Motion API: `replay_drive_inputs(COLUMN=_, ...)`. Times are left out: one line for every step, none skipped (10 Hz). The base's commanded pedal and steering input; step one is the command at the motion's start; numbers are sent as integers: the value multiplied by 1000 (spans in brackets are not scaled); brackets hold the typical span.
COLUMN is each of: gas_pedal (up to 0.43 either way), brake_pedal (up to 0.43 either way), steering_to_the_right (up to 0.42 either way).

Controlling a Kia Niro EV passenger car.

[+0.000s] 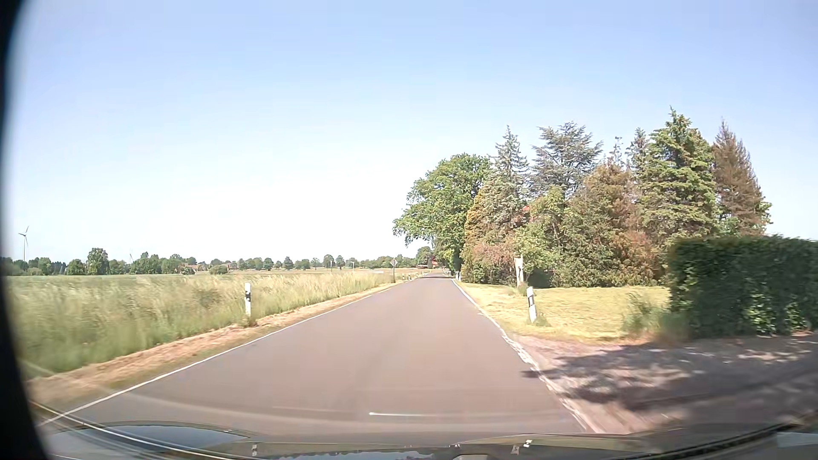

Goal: Follow the waypoints while adhering to traffic rules and regulations

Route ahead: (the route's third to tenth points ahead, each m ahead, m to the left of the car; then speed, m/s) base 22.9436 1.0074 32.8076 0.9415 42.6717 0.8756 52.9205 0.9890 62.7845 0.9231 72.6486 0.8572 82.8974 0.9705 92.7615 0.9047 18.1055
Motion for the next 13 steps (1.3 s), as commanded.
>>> replay_drive_inputs(gas_pedal=220, brake_pedal=0, steering_to_the_right=-3)
replay_drive_inputs(gas_pedal=220, brake_pedal=0, steering_to_the_right=-2)
replay_drive_inputs(gas_pedal=220, brake_pedal=0, steering_to_the_right=-2)
replay_drive_inputs(gas_pedal=220, brake_pedal=0, steering_to_the_right=0)
replay_drive_inputs(gas_pedal=220, brake_pedal=0, steering_to_the_right=1)
replay_drive_inputs(gas_pedal=220, brake_pedal=0, steering_to_the_right=1)
replay_drive_inputs(gas_pedal=220, brake_pedal=0, steering_to_the_right=2)
replay_drive_inputs(gas_pedal=220, brake_pedal=0, steering_to_the_right=2)
replay_drive_inputs(gas_pedal=220, brake_pedal=0, steering_to_the_right=2)
replay_drive_inputs(gas_pedal=220, brake_pedal=0, steering_to_the_right=2)
replay_drive_inputs(gas_pedal=220, brake_pedal=0, steering_to_the_right=2)
replay_drive_inputs(gas_pedal=220, brake_pedal=0, steering_to_the_right=2)
replay_drive_inputs(gas_pedal=220, brake_pedal=0, steering_to_the_right=2)
